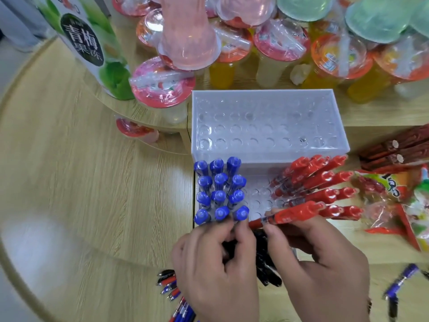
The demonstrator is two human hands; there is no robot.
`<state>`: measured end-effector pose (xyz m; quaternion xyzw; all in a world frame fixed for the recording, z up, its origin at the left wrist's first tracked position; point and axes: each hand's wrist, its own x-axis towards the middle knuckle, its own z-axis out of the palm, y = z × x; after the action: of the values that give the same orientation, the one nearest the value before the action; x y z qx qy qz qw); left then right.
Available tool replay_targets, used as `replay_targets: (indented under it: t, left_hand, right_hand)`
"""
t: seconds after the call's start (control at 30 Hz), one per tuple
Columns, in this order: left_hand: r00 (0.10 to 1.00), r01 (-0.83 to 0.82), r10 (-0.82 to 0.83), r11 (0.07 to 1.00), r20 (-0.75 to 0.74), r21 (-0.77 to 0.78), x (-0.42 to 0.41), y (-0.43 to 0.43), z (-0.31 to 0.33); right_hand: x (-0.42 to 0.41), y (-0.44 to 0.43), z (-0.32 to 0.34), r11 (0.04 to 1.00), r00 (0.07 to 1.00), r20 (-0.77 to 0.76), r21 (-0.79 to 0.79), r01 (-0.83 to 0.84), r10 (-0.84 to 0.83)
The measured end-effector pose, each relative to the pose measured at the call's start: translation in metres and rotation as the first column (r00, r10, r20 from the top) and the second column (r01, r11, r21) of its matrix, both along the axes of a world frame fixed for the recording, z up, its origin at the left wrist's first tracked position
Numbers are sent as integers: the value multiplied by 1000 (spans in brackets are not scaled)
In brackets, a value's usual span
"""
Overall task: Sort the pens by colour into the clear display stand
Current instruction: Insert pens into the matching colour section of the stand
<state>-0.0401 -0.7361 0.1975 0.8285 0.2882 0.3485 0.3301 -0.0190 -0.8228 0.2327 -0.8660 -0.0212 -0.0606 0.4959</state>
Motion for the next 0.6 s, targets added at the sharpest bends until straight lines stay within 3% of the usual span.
replay_targets:
  t: [0.17,0.27,0.33,0.4,0.47,0.53,0.6]
  left_hand:
    - [992,78,-77,997,104,-10,-10,18,15]
    - [945,212,-214,977,249,34,-4,43,48]
    - [904,336,-353,936,243,108,11,60,69]
    - [815,550,-570,817,99,174,32,74,85]
    - [660,745,-747,637,-80,196,49,81,92]
    - [534,841,-818,489,-212,232,61,82,88]
    - [482,870,-808,394,-339,297,66,80,78]
  right_hand:
    - [-3,-2,7,999,998,41,-7,42,-42]
    - [-5,-3,12,994,991,75,5,108,-108]
    - [-8,0,11,989,982,118,-3,148,-146]
    - [-10,4,9,981,968,167,-24,194,-188]
    - [-12,8,6,964,947,209,-55,259,-243]
    - [-11,12,2,937,918,250,-88,338,-308]
    - [-10,15,-4,914,900,262,-116,389,-350]
